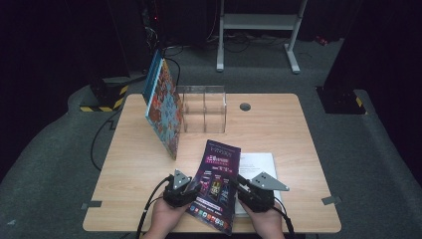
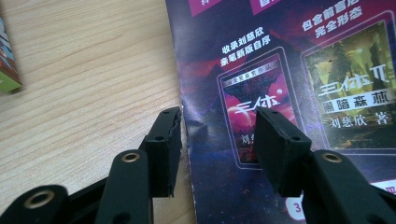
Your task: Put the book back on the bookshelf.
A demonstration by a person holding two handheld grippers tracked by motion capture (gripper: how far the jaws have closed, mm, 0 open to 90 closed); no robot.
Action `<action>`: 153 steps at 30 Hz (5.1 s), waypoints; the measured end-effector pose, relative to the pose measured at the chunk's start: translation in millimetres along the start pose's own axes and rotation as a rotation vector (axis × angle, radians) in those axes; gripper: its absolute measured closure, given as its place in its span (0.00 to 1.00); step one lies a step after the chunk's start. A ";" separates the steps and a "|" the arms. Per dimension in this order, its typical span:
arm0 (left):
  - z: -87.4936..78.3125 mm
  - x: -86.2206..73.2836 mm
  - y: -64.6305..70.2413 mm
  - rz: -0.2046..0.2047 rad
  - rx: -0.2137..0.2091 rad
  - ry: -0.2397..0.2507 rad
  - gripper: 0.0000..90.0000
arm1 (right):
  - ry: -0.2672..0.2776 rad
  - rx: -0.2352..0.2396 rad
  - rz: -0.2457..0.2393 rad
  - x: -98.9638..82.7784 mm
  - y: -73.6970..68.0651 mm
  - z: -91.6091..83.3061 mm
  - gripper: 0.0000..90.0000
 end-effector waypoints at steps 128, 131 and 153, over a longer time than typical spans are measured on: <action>-53.2 198.1 82.5 -0.014 -0.158 0.324 0.19 | 0.342 -0.146 -0.073 62.0 7.0 -36.2 0.94; -50.4 199.5 84.6 -0.035 -0.165 0.324 0.19 | 0.342 -0.145 -0.090 61.8 4.1 -35.2 0.94; -45.5 184.8 51.1 -0.118 -0.043 0.278 0.40 | 0.298 -0.177 -0.177 55.8 -29.1 -4.8 0.93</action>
Point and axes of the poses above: each handheld gripper's, and its own axes: z roughly forward along the jaws, x roughly out of its top, y roughly to its right, the point moved 9 cm from there along z, roughly forward along the jaws
